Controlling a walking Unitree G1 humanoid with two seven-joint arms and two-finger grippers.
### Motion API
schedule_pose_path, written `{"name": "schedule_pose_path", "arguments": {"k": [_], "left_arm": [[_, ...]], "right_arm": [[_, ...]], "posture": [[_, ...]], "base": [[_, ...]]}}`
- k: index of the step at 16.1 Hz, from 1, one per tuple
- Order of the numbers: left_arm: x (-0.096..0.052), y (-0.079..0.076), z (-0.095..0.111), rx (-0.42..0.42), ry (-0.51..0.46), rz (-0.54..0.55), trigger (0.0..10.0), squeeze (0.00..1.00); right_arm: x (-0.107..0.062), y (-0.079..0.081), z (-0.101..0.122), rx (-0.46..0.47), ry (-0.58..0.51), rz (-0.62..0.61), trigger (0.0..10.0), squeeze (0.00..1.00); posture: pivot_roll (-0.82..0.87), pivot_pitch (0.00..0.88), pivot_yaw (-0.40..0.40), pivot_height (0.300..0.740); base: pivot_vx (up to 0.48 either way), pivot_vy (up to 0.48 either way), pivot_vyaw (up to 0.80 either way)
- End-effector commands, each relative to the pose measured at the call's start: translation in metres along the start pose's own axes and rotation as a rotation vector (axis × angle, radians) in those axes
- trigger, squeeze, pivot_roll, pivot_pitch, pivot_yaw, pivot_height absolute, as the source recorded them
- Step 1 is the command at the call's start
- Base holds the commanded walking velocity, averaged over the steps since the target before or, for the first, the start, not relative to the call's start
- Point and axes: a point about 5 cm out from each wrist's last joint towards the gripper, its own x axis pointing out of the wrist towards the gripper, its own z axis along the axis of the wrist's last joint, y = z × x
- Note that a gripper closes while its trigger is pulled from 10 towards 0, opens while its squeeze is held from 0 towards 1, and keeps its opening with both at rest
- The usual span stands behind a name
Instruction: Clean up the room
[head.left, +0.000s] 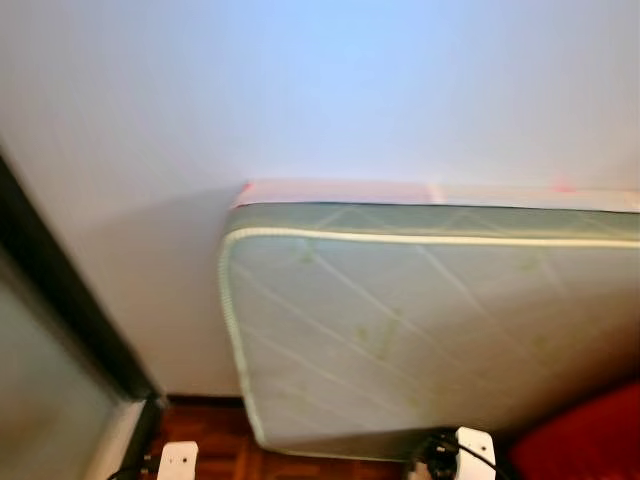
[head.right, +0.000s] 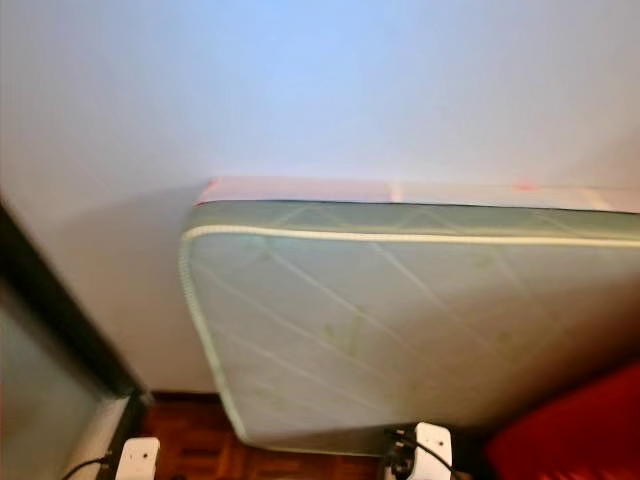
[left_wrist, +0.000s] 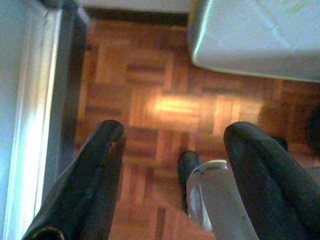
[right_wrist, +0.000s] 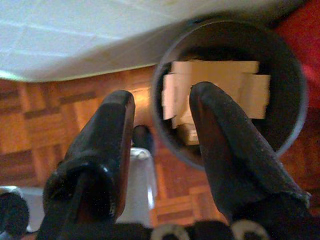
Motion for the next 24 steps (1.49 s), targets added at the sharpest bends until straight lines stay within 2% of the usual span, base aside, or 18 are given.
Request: {"name": "schedule_pose_path", "arguments": {"k": [1, 19, 24], "left_arm": [[0.0087, -0.0047, 0.0224, -0.134, 0.046, -0.007, 10.0, 0.00], [0.0099, -0.0031, 0.0279, -0.144, 0.037, 0.016, 10.0, 0.00], [0.0100, -0.0034, 0.0288, -0.138, 0.033, 0.011, 10.0, 0.00]], "right_arm": [[-0.0001, -0.0337, 0.0304, -0.007, -0.040, 0.000, 10.0, 0.00], [0.0009, -0.0327, 0.0378, -0.026, -0.042, 0.017, 10.0, 0.00], [0.0008, -0.0325, 0.0394, -0.008, -0.062, 0.019, 10.0, 0.00]], "posture": [[0.08, 0.000, -0.126, 0.740], [0.08, 0.000, -0.137, 0.740], [0.08, 0.000, -0.141, 0.740]], "base": [[0.000, 0.000, -0.76], [0.000, 0.000, -0.76], [0.000, 0.000, 0.00]]}}
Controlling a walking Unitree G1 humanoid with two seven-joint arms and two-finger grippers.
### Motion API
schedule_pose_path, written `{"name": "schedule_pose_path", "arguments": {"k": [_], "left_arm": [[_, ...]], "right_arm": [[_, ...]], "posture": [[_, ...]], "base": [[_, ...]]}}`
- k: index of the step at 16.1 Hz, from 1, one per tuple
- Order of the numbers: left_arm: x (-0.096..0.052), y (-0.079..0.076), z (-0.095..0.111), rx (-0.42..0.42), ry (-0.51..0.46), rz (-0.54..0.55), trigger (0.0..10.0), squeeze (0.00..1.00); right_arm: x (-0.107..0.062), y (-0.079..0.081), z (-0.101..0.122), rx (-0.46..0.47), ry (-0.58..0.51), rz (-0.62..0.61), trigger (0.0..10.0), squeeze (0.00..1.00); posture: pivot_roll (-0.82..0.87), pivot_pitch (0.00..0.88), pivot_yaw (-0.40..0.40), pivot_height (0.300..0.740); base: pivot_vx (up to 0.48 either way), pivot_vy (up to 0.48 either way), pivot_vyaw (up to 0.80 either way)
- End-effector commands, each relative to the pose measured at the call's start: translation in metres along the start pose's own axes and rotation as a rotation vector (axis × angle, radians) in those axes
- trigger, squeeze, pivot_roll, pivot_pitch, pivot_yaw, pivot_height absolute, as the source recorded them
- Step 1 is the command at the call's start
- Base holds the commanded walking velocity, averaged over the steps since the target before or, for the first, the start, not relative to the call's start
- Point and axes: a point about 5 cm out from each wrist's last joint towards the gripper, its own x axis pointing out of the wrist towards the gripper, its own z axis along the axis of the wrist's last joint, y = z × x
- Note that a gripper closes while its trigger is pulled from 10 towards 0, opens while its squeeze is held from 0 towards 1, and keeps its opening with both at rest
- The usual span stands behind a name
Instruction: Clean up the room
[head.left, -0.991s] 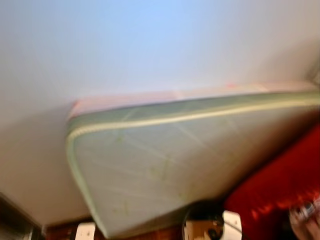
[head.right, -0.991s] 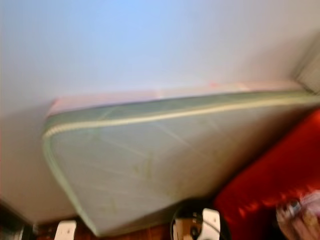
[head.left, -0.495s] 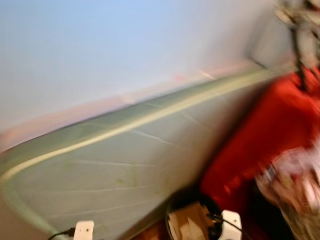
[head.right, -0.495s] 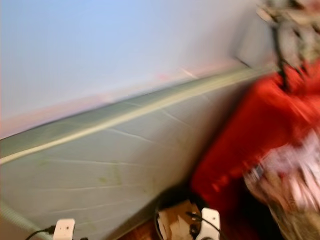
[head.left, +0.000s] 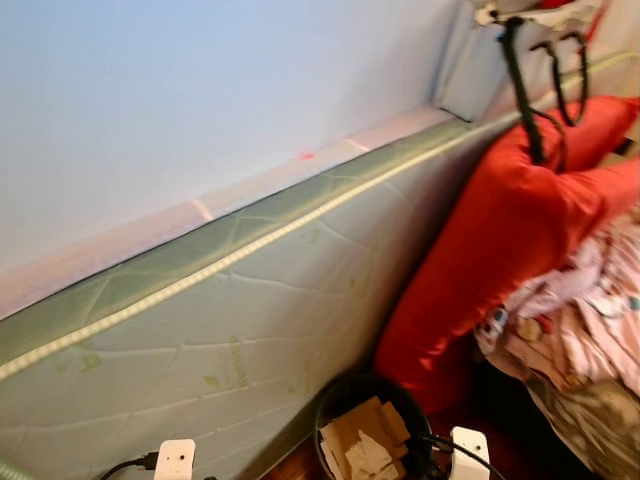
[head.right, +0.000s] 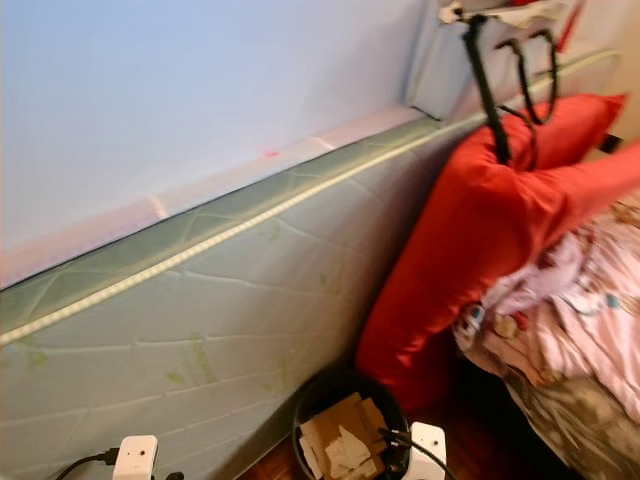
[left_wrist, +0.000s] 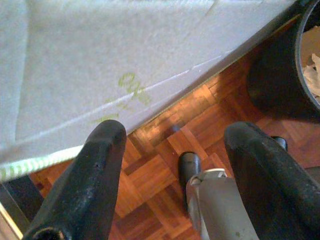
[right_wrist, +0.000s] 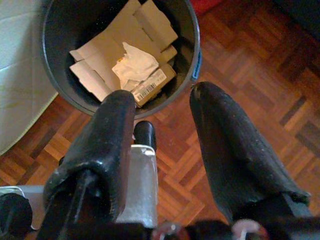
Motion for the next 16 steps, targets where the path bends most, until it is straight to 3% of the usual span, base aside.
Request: {"name": "schedule_pose_path", "arguments": {"k": [1, 6, 11, 16], "left_arm": [[0.0100, -0.0049, 0.0279, -0.140, 0.036, 0.009, 10.0, 0.00], [0.0101, -0.0051, 0.0286, -0.133, 0.034, 0.006, 10.0, 0.00], [0.0102, -0.0042, 0.0290, -0.118, 0.036, 0.010, 10.0, 0.00], [0.0102, -0.0042, 0.0292, -0.103, 0.036, 0.016, 10.0, 0.00]], "right_arm": [[-0.0001, -0.0373, 0.0406, -0.014, -0.065, 0.009, 10.0, 0.00], [0.0000, -0.0381, 0.0399, -0.041, -0.041, 0.009, 10.0, 0.00], [0.0002, -0.0372, 0.0399, -0.048, -0.035, 0.018, 10.0, 0.00], [-0.0001, -0.0380, 0.0413, -0.042, -0.055, 0.011, 10.0, 0.00]], "posture": [[0.08, 0.000, -0.141, 0.740], [0.09, 0.000, -0.142, 0.740], [0.09, 0.000, -0.141, 0.740], [0.09, 0.000, -0.144, 0.740]], "base": [[0.000, 0.000, 0.00], [0.000, 0.000, 0.00], [0.000, 0.000, -0.75], [0.000, 0.000, 0.00]]}}
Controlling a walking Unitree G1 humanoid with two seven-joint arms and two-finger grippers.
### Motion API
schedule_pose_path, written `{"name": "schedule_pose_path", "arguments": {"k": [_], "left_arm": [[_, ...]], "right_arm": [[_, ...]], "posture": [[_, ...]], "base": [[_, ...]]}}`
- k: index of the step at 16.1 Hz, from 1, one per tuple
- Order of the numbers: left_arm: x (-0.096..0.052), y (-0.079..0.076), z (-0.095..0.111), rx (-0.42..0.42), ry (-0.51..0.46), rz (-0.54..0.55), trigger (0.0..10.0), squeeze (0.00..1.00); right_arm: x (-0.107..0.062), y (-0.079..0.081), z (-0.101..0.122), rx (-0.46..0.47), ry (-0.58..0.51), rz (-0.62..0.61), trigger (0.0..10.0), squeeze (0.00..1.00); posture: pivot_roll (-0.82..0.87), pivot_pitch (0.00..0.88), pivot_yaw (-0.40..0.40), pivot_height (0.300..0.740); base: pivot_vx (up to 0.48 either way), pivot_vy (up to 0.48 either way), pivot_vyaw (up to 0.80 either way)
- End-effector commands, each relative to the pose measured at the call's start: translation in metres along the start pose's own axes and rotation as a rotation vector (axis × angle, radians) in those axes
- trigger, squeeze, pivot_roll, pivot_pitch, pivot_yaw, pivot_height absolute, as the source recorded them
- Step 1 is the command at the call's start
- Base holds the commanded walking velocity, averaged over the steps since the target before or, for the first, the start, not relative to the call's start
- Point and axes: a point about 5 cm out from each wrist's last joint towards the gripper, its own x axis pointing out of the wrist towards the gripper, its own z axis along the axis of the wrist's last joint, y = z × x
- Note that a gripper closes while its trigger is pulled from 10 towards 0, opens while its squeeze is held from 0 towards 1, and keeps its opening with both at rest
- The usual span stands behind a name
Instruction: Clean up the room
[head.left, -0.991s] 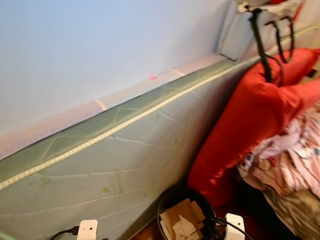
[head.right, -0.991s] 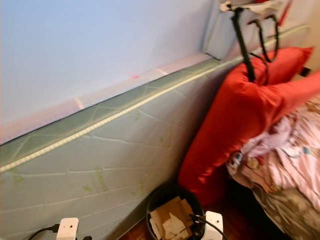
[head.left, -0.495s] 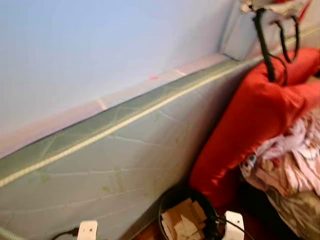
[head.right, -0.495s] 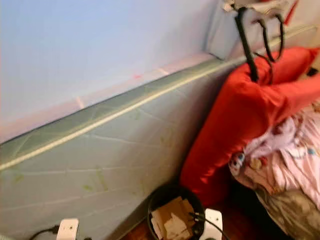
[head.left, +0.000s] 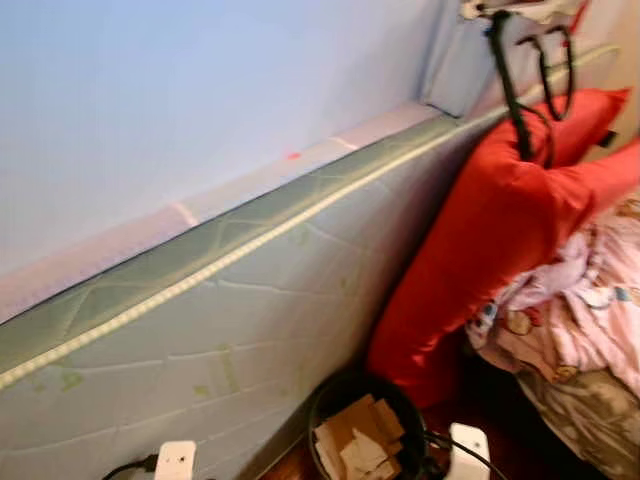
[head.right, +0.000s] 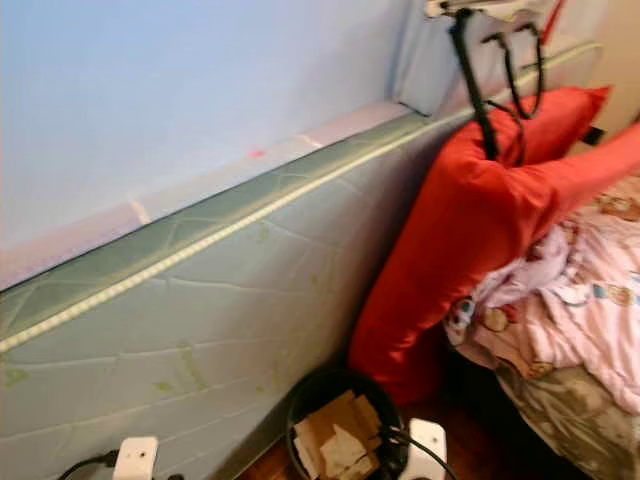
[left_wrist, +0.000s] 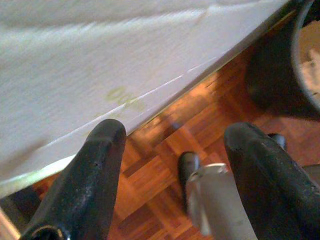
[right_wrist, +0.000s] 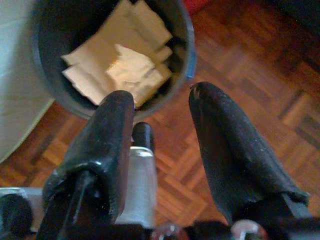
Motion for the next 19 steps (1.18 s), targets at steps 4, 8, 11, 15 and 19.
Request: {"name": "schedule_pose_path", "arguments": {"k": [4, 8, 11, 15, 19], "left_arm": [[0.0109, -0.0057, 0.0325, -0.101, 0.028, 0.012, 10.0, 0.00], [0.0108, -0.0050, 0.0323, -0.097, 0.030, 0.012, 10.0, 0.00], [0.0108, -0.0054, 0.0320, -0.100, 0.031, 0.010, 10.0, 0.00], [0.0107, -0.0057, 0.0310, -0.101, 0.033, 0.010, 10.0, 0.00], [0.0104, -0.0057, 0.0297, -0.108, 0.037, 0.011, 10.0, 0.00]], "right_arm": [[-0.0011, -0.0413, 0.0380, -0.045, -0.048, 0.005, 10.0, 0.00], [-0.0009, -0.0408, 0.0375, -0.057, -0.040, 0.007, 10.0, 0.00], [-0.0010, -0.0412, 0.0370, -0.061, -0.033, 0.006, 10.0, 0.00], [-0.0011, -0.0419, 0.0358, -0.073, -0.023, 0.002, 10.0, 0.00], [-0.0013, -0.0422, 0.0350, -0.066, -0.029, -0.004, 10.0, 0.00]], "posture": [[0.08, 0.000, -0.143, 0.740], [0.08, 0.000, -0.141, 0.740], [0.08, 0.000, -0.142, 0.740], [0.08, 0.000, -0.141, 0.740], [0.08, 0.000, -0.137, 0.740]], "base": [[0.000, -0.316, 0.00], [0.000, -0.424, 0.00], [0.000, -0.424, 0.00], [0.000, -0.426, -0.17], [0.000, -0.426, -0.39]]}}
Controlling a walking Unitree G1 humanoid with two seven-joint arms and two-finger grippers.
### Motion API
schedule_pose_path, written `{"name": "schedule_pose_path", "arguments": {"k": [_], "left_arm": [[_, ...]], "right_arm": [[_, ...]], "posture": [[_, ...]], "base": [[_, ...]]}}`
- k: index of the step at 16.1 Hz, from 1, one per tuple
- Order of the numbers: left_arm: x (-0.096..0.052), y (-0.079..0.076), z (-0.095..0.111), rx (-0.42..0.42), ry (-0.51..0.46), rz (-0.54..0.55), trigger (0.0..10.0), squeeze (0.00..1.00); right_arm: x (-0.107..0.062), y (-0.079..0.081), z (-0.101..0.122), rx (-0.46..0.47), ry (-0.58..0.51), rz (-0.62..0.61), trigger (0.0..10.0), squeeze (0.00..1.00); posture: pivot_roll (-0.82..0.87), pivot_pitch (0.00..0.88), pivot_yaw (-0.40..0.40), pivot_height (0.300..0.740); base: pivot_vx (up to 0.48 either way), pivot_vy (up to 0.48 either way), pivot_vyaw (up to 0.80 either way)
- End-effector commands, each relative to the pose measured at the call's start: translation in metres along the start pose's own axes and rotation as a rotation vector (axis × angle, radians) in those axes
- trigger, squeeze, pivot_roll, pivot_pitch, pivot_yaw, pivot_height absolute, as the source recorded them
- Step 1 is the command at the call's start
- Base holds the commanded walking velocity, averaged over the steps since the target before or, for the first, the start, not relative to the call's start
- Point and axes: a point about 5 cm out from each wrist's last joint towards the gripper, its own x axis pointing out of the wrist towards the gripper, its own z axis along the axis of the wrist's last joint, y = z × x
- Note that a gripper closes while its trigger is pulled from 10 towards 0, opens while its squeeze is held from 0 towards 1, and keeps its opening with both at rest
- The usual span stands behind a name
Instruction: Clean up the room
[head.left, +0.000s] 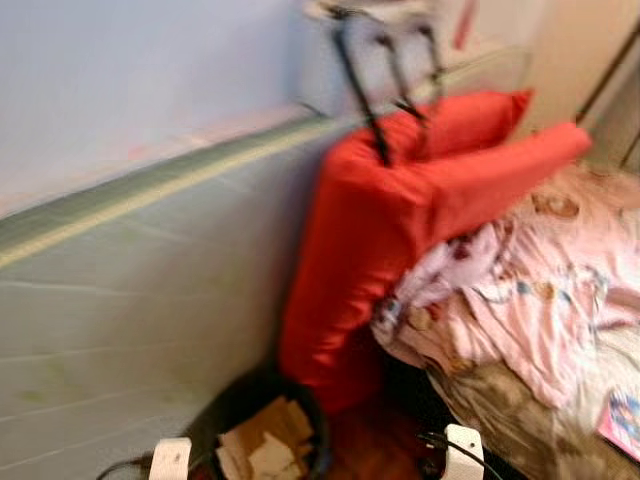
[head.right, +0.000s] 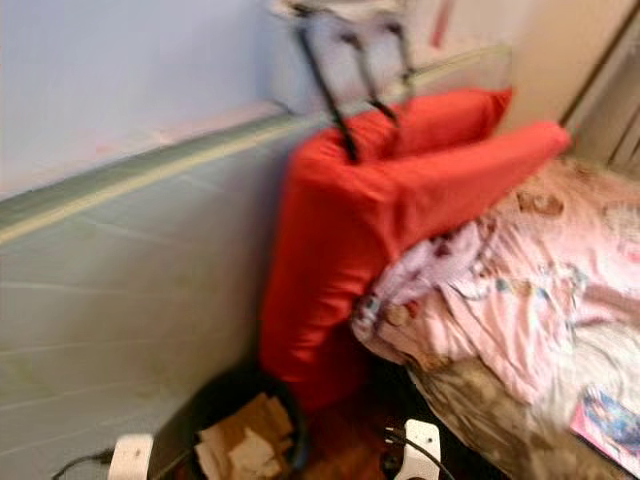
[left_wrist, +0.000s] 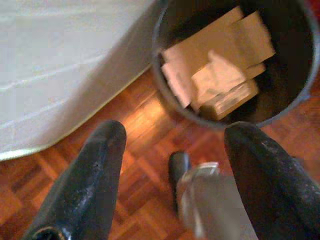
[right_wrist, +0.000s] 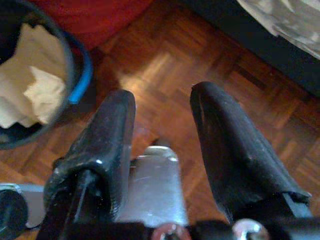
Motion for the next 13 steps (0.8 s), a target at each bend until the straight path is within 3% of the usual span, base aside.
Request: {"name": "schedule_pose_path", "arguments": {"k": [1, 10, 13], "left_arm": [[0.0089, -0.0084, 0.0208, -0.115, 0.061, 0.005, 10.0, 0.00], [0.0089, -0.0081, 0.0206, -0.153, 0.062, 0.018, 10.0, 0.00], [0.0091, -0.0078, 0.0213, -0.154, 0.060, 0.020, 10.0, 0.00]], "right_arm": [[-0.0019, -0.0458, 0.0367, -0.069, -0.033, -0.013, 10.0, 0.00], [-0.0016, -0.0446, 0.0379, -0.081, -0.033, 0.004, 10.0, 0.00], [-0.0015, -0.0444, 0.0385, -0.077, -0.034, 0.002, 10.0, 0.00]], "posture": [[0.08, 0.000, -0.135, 0.740], [0.08, 0.000, -0.140, 0.740], [0.08, 0.000, -0.139, 0.740]], "base": [[0.000, -0.424, 0.00], [0.000, -0.420, 0.00], [0.000, -0.200, 0.00]]}}
